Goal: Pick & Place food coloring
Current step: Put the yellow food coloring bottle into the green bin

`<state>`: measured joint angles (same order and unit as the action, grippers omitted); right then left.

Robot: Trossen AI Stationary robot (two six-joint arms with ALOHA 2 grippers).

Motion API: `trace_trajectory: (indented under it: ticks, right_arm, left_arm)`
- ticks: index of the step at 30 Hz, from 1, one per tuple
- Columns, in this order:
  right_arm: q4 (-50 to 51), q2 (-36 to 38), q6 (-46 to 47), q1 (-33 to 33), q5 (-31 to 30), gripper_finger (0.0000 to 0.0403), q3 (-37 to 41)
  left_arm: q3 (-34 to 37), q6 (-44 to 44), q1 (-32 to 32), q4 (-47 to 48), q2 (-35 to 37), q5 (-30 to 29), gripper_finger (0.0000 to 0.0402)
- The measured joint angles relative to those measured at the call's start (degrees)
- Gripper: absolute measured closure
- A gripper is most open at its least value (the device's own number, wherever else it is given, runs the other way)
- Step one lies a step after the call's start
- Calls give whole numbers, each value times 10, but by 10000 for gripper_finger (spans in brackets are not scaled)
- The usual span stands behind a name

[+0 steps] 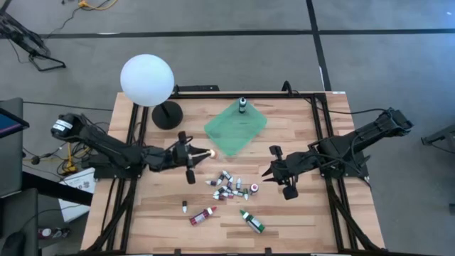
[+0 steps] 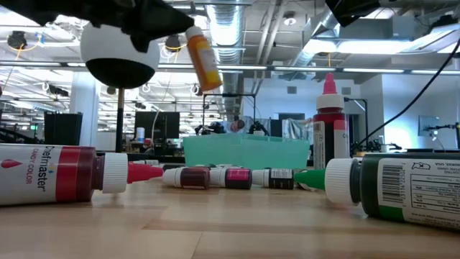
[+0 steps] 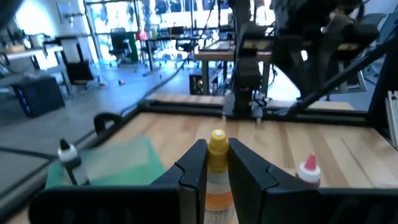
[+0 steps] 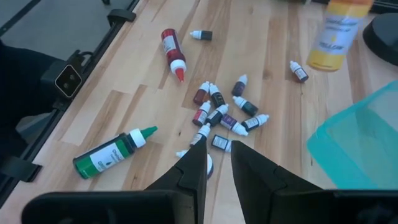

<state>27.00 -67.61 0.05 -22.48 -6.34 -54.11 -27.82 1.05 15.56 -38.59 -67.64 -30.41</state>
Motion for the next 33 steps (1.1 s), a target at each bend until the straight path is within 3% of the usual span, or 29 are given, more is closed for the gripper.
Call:
trace_trajectory:
  ticks: [8, 19, 25, 33]
  right_arm:
    - [0, 0, 0, 0, 0, 337, 0]
    - [0, 0, 7, 0, -1, 337, 0]
    - [5, 0, 10, -12, -11, 337, 0]
    - [6, 0, 10, -32, -17, 337, 0]
  left_arm:
    - [-23, 31, -50, -11, -14, 10, 358]
    - [-109, 46, -128, -100, -196, 46, 358]
    - [-189, 50, -175, -96, -286, 57, 358]
    - [-247, 41, -242, -59, -340, 60, 358]
